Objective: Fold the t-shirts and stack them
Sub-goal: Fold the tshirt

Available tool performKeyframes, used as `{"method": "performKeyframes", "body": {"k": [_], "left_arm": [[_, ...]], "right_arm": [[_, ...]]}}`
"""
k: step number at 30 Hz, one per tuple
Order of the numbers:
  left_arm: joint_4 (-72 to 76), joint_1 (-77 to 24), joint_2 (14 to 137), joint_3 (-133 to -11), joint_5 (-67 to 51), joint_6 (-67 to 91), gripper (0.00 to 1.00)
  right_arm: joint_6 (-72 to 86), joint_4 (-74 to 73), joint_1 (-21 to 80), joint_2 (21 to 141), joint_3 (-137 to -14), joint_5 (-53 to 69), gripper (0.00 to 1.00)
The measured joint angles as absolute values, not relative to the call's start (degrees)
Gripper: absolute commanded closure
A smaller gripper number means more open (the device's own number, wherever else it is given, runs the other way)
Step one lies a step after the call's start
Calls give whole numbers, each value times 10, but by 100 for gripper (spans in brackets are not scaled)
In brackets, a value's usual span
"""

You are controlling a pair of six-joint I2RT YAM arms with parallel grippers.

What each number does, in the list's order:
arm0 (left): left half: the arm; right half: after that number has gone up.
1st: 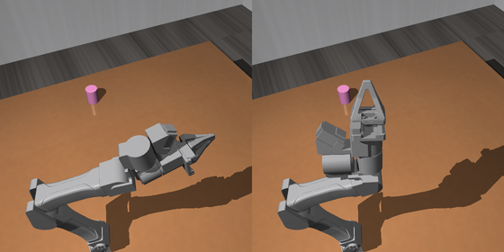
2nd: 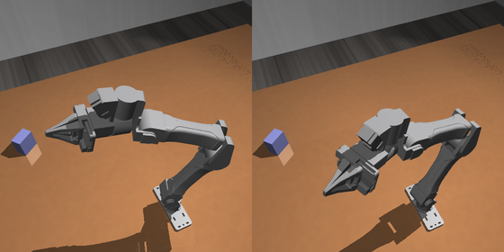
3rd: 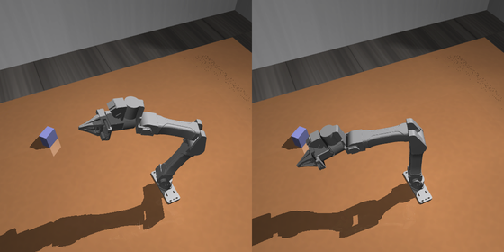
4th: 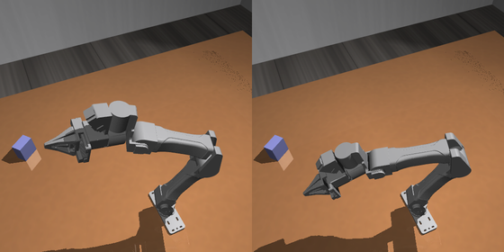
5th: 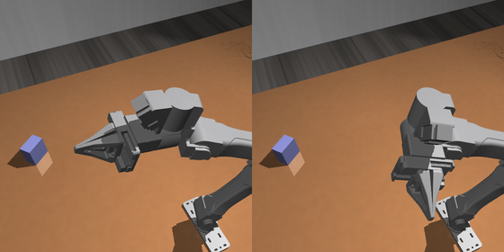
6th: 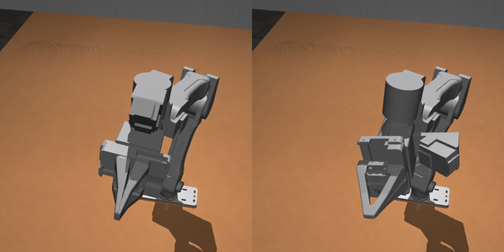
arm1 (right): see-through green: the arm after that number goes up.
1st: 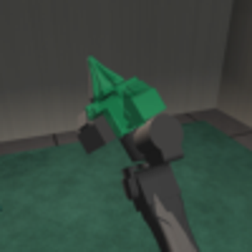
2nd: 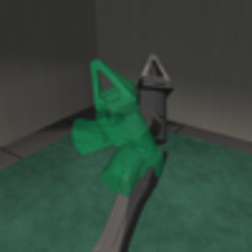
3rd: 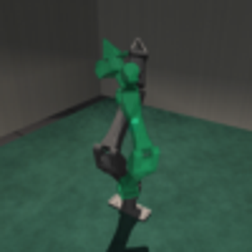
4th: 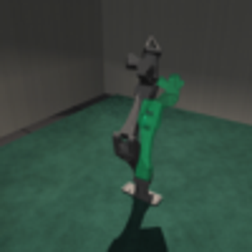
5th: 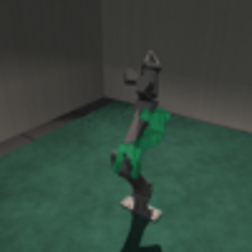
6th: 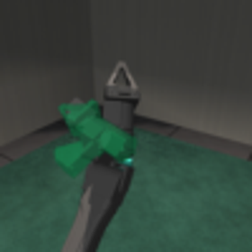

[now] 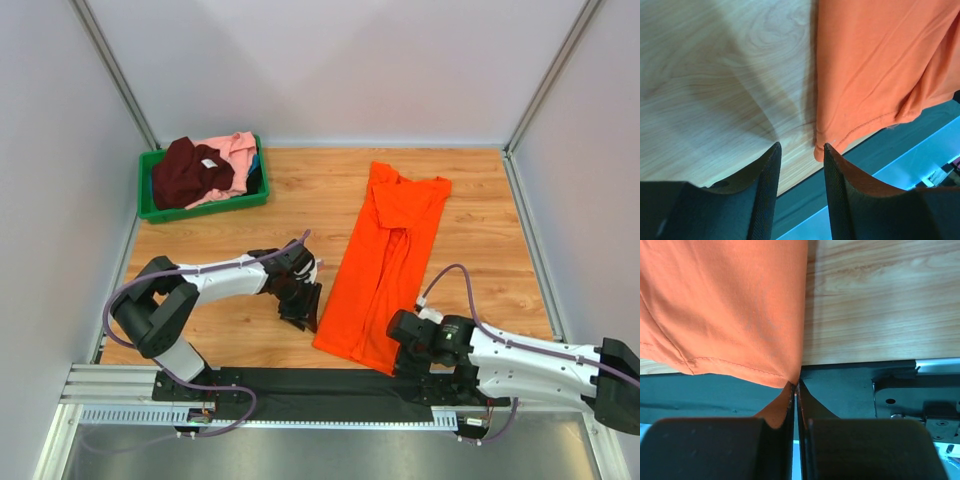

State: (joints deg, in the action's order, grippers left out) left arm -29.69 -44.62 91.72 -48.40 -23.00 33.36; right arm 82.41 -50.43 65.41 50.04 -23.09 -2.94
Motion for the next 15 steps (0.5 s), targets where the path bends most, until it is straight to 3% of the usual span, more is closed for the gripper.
{"method": "performKeyframes", "body": {"k": [15], "left_arm": [[-250, -467, 917, -465, -251, 378, 53]], "right_arm": [[828, -538, 656, 465, -231, -36, 100]]}}
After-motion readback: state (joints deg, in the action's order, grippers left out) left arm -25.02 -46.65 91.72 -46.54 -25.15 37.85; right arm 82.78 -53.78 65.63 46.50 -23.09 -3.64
